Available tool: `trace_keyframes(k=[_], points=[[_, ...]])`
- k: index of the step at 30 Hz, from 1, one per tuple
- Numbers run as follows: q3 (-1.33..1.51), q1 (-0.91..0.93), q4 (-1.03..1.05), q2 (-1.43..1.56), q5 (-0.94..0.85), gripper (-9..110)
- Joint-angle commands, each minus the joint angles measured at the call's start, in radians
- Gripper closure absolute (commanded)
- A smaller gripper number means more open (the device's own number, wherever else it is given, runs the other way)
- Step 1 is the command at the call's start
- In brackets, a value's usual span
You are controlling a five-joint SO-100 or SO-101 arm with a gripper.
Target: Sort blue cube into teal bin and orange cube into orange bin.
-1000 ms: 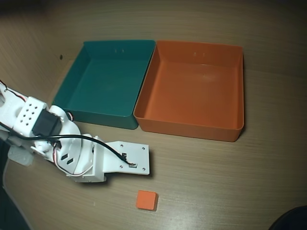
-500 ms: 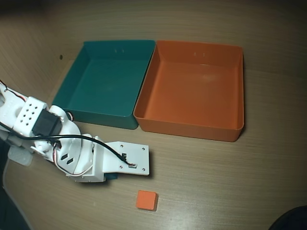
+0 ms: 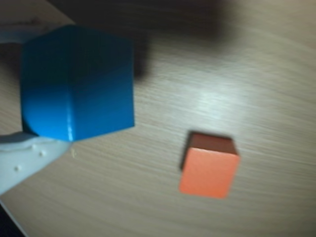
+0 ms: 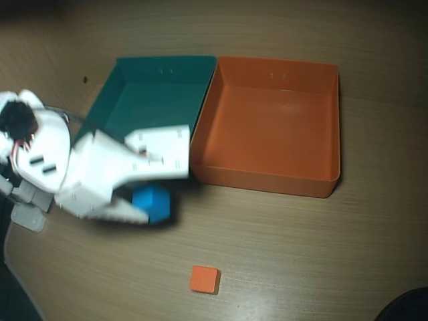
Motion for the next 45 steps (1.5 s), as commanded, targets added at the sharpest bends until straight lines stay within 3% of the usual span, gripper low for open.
trace_keyframes(k=[1, 18, 27, 38, 45], points=[[-0.071, -0.118, 0.003, 0.098, 0.012, 107], [-0.067, -0.626, 0.003, 0.017, 0.009, 107], [-0.071, -0.658, -0.012, -0.222, 0.009, 107], [-0.071, -0.646, -0.012, -0.279, 0.009, 106], [-0.071, -0.624, -0.012, -0.276, 0.011, 85]])
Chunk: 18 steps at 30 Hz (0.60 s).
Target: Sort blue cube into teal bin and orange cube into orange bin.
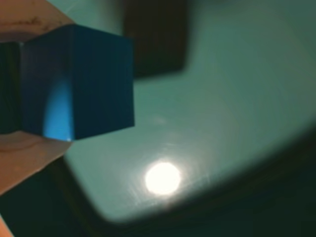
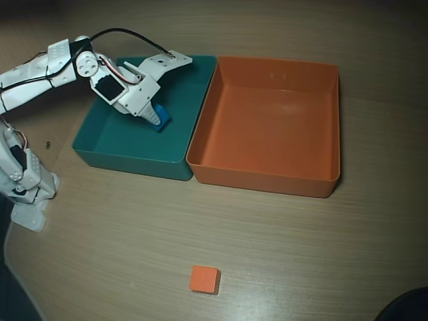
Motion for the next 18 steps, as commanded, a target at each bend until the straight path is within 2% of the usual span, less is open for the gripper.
trace_keyframes(k=[1, 4, 7, 14, 18], points=[[-0.071, 0.009, -0.012, 0.025, 0.011, 82], [-0.071, 0.011, -0.012, 0.031, 0.009, 75], [-0.071, 0.011, -0.012, 0.034, 0.009, 74], [-0.089, 0.012, -0.012, 0.046, 0.009, 78], [-0.087, 0.017, -0.012, 0.146, 0.009, 86]])
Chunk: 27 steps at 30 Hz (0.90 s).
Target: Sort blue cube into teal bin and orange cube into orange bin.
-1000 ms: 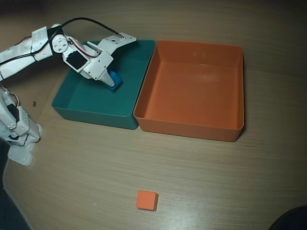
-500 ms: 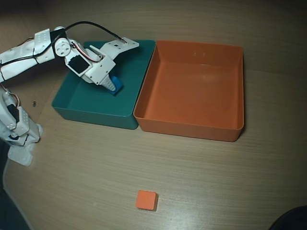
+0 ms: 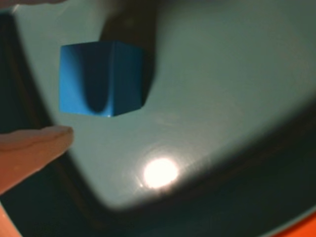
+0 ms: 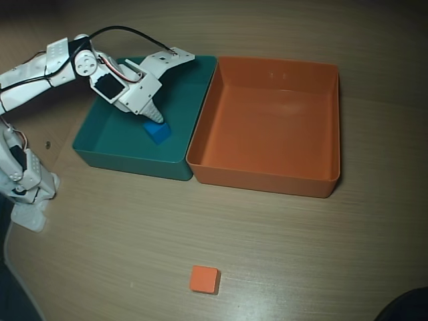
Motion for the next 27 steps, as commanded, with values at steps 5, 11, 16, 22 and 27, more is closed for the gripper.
trace_keyframes(k=[5, 11, 16, 22, 27], points=[[-0.06, 0.08, -0.012, 0.293, 0.009, 104], [-0.06, 0.296, -0.012, 0.403, 0.009, 105], [-0.06, 0.571, -0.012, 0.399, -0.011, 106], [-0.061, 0.765, -0.015, 0.324, -0.012, 106], [-0.063, 0.818, -0.071, 0.253, -0.006, 106]])
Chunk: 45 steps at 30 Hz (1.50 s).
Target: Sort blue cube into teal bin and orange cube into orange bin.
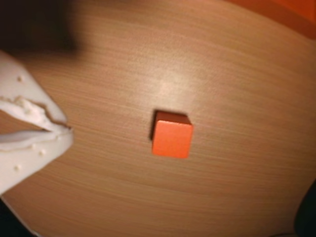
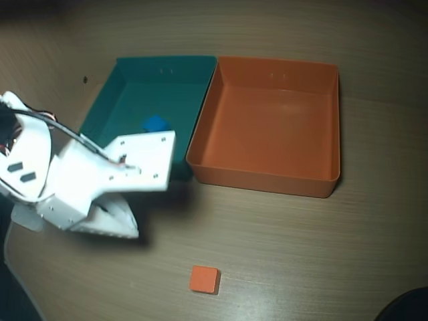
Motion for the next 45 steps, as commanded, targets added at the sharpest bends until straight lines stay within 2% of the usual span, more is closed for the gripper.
trace_keyframes(k=[1, 5, 12, 17, 25, 40, 45], points=[[-0.063, 0.02, -0.072, -0.025, 0.012, 106], [-0.061, 0.038, -0.221, -0.115, 0.014, 100], [-0.061, 0.091, -0.476, -0.279, 0.002, 76], [-0.061, 0.11, -0.64, -0.396, 0.005, 65], [-0.06, 0.115, -0.784, -0.548, -0.003, 65], [-0.043, 0.1, -0.784, -0.646, 0.008, 65], [-0.043, 0.098, -0.784, -0.646, 0.012, 74]])
